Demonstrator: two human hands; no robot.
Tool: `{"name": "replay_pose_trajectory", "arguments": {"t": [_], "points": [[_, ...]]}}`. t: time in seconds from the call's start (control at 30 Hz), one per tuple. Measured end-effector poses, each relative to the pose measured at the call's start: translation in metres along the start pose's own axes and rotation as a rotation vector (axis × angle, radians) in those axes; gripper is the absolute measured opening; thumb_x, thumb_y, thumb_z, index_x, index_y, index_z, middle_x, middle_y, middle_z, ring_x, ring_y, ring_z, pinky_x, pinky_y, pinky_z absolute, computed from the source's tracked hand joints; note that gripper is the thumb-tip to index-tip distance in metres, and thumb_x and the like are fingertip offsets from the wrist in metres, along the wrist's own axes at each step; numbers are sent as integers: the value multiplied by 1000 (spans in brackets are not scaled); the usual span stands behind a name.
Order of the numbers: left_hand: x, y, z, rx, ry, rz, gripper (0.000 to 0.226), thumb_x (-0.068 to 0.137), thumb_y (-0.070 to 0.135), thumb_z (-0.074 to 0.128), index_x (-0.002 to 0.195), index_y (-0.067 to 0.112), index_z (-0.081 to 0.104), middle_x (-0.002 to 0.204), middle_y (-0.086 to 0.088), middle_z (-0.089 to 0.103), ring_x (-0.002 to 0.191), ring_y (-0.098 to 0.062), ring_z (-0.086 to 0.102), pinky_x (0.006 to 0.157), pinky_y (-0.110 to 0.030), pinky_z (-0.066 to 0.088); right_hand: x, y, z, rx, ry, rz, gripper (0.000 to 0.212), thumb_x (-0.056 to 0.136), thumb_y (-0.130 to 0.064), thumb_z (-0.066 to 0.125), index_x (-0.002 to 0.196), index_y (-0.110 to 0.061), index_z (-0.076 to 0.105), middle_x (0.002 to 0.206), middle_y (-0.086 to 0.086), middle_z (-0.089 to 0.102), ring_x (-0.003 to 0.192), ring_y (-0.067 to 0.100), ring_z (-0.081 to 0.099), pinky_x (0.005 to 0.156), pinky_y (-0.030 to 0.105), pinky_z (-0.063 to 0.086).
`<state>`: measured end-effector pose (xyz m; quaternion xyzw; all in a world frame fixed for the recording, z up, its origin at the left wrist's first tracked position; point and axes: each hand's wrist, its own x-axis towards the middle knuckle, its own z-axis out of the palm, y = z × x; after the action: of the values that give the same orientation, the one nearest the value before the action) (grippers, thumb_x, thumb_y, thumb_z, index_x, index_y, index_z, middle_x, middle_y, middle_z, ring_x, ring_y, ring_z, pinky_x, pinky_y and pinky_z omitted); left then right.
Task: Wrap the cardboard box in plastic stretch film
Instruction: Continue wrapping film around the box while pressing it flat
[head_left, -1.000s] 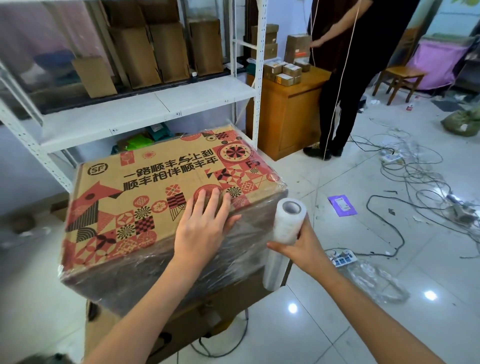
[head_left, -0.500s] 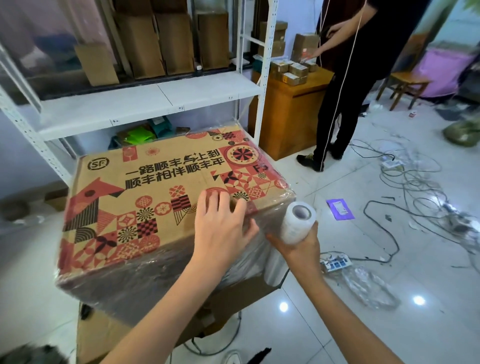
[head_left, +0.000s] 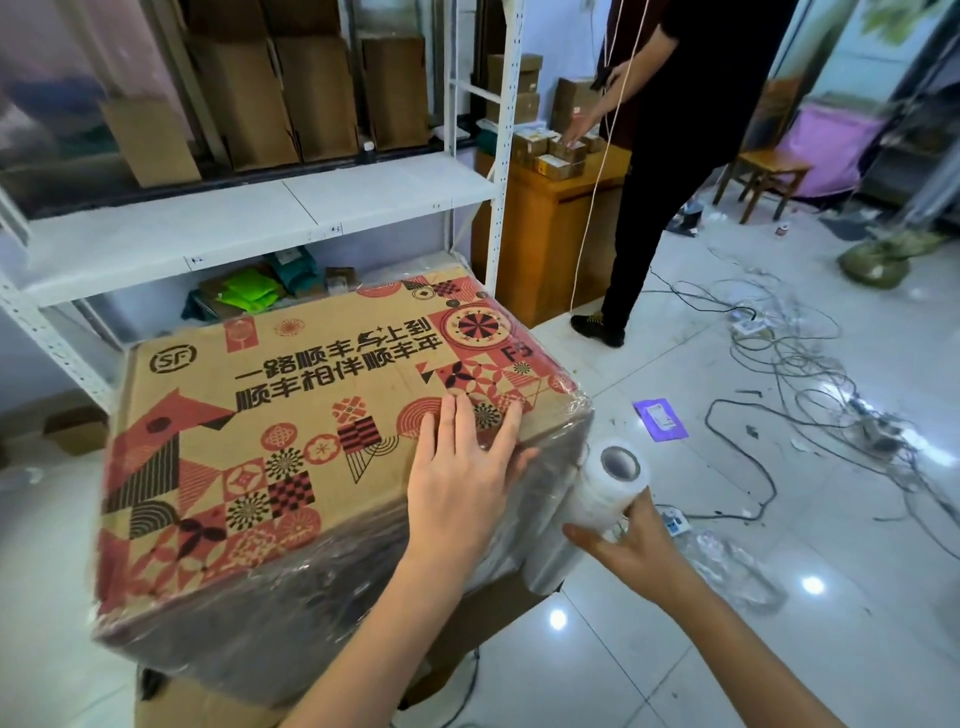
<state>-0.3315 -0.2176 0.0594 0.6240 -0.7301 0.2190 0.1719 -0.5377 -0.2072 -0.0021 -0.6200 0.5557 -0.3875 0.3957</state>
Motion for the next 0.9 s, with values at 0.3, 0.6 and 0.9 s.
{"name": "replay_pose_trajectory", "arguments": {"t": [0.3, 0.6, 0.9], "points": [[-4, -3, -7, 3, 43, 36, 51, 95, 53, 34, 121, 22, 64, 113, -28, 63, 105, -37, 63, 88, -46, 53, 16, 1, -25, -23, -23, 3, 93, 62, -34, 86, 136, -26, 31, 122, -4, 54, 105, -2, 54, 74, 13, 48], [-6, 0, -6, -8, 70, 43, 48, 96, 49, 35, 122, 21, 64, 113, -27, 64, 104, -37, 64, 87, -47, 53, 43, -3, -38, 1, -123, 14, 90, 59, -30, 84, 128, -39, 26, 122, -9, 52, 111, -3, 53, 78, 6, 45], [-2, 0, -6, 11, 73, 39, 47, 96, 49, 36, 121, 22, 65, 113, -26, 64, 105, -36, 64, 86, -47, 54, 59, 2, -45, -30, -186, 33, 115, 45, -64, 84, 137, -25, 27, 125, -6, 53, 113, -4, 52, 80, 7, 45]]}}
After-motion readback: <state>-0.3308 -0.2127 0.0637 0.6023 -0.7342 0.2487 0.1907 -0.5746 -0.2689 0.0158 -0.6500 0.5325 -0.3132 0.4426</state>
